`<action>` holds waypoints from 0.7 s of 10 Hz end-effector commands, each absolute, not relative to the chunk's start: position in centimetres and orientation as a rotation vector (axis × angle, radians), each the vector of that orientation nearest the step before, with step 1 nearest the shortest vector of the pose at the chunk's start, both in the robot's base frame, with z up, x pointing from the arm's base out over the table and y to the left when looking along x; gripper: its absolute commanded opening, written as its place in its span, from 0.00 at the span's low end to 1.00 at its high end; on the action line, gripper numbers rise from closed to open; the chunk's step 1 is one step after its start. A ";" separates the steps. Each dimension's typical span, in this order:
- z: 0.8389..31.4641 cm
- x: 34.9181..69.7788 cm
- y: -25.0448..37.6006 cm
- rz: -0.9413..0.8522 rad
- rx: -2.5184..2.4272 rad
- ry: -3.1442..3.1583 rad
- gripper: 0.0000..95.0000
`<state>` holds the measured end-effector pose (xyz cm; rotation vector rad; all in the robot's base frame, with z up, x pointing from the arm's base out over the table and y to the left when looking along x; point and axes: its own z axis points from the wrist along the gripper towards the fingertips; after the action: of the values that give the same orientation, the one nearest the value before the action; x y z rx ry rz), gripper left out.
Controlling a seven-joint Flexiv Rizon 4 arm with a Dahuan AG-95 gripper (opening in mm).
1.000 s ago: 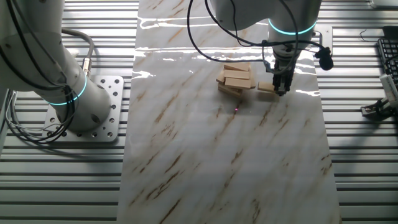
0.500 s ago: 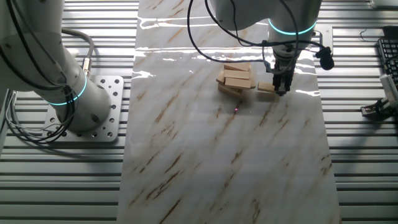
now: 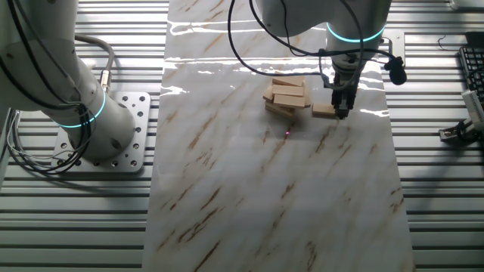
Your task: Play Jenga
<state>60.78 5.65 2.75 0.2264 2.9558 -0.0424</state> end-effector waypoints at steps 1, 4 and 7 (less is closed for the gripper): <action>2.8 60.8 5.7 -0.041 0.215 2.960 0.40; 3.3 60.7 5.7 -0.045 0.193 2.976 0.20; 4.0 60.6 5.7 -0.041 0.190 2.980 0.00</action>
<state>60.54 5.65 4.09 0.1919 2.9785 -0.0432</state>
